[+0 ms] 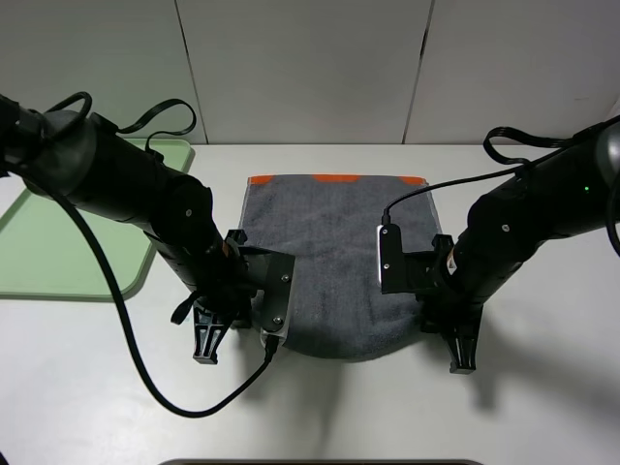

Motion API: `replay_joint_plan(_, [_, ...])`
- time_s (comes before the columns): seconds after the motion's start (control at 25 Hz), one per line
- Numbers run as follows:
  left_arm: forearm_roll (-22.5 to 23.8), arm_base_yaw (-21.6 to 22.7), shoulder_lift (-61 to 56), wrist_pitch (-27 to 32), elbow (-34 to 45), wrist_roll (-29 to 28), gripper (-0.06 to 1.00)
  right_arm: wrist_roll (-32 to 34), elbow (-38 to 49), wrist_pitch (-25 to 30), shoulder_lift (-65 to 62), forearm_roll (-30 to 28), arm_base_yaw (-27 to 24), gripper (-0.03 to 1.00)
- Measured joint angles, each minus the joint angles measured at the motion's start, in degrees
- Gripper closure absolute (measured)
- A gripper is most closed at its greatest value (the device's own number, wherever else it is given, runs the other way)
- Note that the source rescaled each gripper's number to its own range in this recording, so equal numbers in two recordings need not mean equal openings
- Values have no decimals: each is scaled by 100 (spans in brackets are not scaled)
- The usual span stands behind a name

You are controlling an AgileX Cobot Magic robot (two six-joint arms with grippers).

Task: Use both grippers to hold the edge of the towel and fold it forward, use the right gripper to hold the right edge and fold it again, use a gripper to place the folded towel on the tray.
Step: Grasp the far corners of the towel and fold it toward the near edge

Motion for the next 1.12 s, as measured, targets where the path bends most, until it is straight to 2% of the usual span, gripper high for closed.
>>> replay_joint_plan(0.76, [0, 0, 0, 5, 0, 0, 94, 0, 0, 43, 0, 0, 0, 97])
replay_joint_plan(1.12, [-12, 0, -31, 510, -13, 0, 94, 5, -16, 396, -96, 0, 18, 97])
